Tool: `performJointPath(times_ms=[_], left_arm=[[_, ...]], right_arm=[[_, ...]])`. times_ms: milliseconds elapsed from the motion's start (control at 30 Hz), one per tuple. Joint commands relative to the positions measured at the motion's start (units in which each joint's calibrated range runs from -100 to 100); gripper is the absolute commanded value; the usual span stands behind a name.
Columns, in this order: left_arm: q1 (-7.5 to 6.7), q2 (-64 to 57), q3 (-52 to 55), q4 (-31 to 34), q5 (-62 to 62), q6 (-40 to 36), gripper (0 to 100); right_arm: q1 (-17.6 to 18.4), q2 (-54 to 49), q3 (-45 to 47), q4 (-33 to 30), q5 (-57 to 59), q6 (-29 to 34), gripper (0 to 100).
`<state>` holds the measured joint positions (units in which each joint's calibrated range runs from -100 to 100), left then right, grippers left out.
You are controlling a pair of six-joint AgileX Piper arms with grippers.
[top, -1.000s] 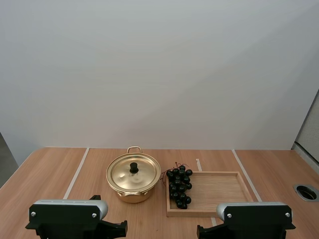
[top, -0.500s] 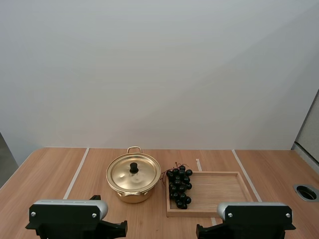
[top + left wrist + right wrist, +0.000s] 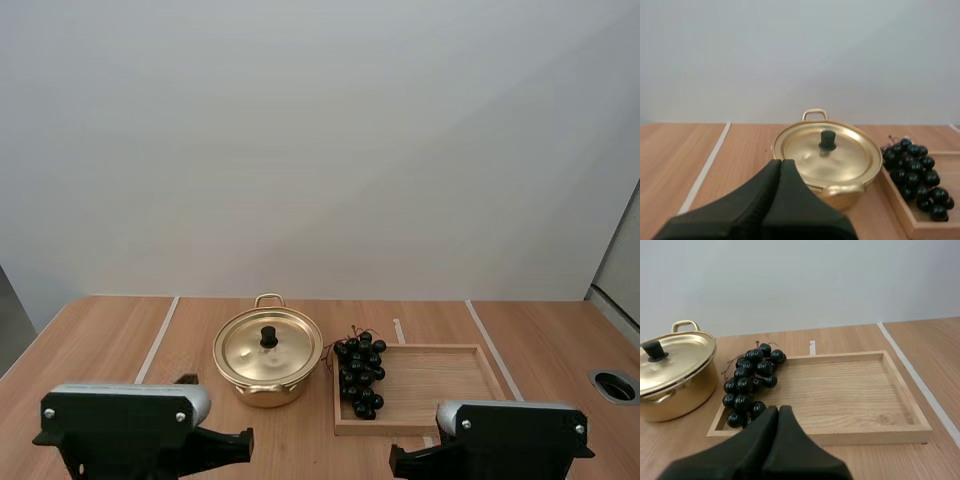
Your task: Open the lid, put the grape in the pot, and close it
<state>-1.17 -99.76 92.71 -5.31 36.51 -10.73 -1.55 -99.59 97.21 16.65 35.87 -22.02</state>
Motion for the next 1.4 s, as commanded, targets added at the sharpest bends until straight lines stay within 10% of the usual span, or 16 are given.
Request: performJointPath(times_ms=[0, 933, 967, 1133, 1267, 1367], left_arm=[[0.04, -0.24, -7.72, -0.37, 4.98, 0.07, 0], [0.04, -0.24, -20.01, 0.02, 0.48, 0.61, 0], [0.04, -0.24, -20.01, 0.02, 0.82, 0.61, 0], [0.04, -0.24, -20.01, 0.02, 2.23, 0.61, 33], [0.04, -0.24, -20.01, 0.02, 5.46, 0.70, 92], [0.04, -0.24, -20.01, 0.02, 7.65, 2.98, 100]], right_arm=[[-0.27, -0.41, -3.87, 0.22, -0.29, -0.53, 0], [-0.27, -0.41, -29.94, -2.36, 19.13, -0.77, 0], [-0.27, -0.41, -29.94, -2.36, 19.13, -0.77, 11], [-0.27, -0.41, -29.94, -2.36, 19.53, -0.77, 99], [-0.27, -0.41, -29.94, -1.96, 19.36, -0.77, 100], [-0.27, -0.41, -29.94, -2.02, 19.00, -0.67, 100]])
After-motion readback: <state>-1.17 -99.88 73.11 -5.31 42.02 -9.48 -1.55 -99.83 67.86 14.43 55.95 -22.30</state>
